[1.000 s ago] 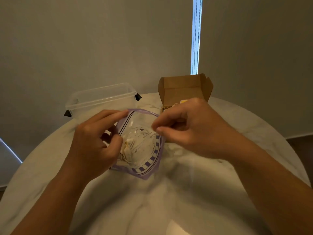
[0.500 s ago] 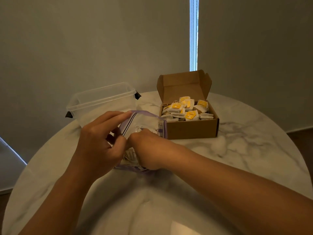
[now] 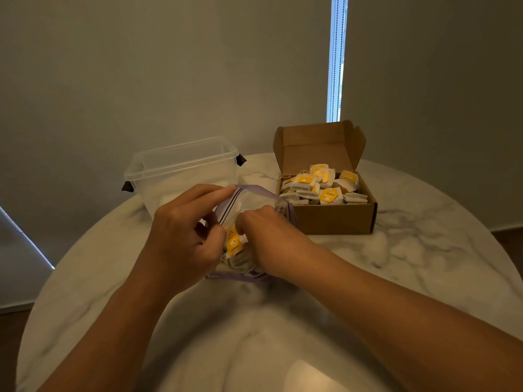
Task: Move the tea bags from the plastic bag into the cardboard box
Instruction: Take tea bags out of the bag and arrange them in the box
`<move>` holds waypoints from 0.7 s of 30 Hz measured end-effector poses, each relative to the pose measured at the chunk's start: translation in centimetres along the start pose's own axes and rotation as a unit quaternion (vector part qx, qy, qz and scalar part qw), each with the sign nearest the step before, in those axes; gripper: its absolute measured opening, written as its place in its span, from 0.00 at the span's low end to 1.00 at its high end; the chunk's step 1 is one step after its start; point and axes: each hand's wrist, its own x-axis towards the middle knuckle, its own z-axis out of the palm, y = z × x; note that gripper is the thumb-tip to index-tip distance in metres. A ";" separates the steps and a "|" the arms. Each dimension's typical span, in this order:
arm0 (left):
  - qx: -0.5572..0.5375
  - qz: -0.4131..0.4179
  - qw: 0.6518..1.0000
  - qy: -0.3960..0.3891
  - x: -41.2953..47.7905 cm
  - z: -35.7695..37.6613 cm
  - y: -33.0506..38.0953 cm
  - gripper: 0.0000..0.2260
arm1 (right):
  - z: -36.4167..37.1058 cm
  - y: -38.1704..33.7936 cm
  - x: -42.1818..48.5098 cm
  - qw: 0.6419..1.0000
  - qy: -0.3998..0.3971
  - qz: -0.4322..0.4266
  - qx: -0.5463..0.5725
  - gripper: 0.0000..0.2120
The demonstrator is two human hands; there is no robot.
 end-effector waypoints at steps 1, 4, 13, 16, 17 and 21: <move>-0.001 0.000 1.000 -0.001 0.0 0.0 0.0 0.21 | 0.4 0.0 0.3 1.000 0.006 -0.003 0.002 0.19; -0.001 0.000 1.000 -0.006 0.0 0.0 0.1 0.21 | 1.3 -0.4 1.2 1.000 0.018 -0.003 0.011 0.14; 0.001 0.002 1.000 -0.006 0.0 0.1 0.0 0.21 | 2.1 -0.1 2.1 1.000 0.000 0.000 0.015 0.11; 0.000 -0.001 1.000 -0.003 -0.1 0.0 0.0 0.21 | 1.7 -0.2 1.6 1.000 0.008 -0.006 0.007 0.10; -0.001 -0.001 1.000 -0.003 -0.1 0.0 0.0 0.21 | 1.5 -0.2 1.2 1.000 0.020 -0.013 0.007 0.10; -0.005 -0.002 1.000 -0.006 -0.1 0.0 0.1 0.21 | 1.0 0.2 -0.8 0.994 0.087 -0.067 -0.004 0.10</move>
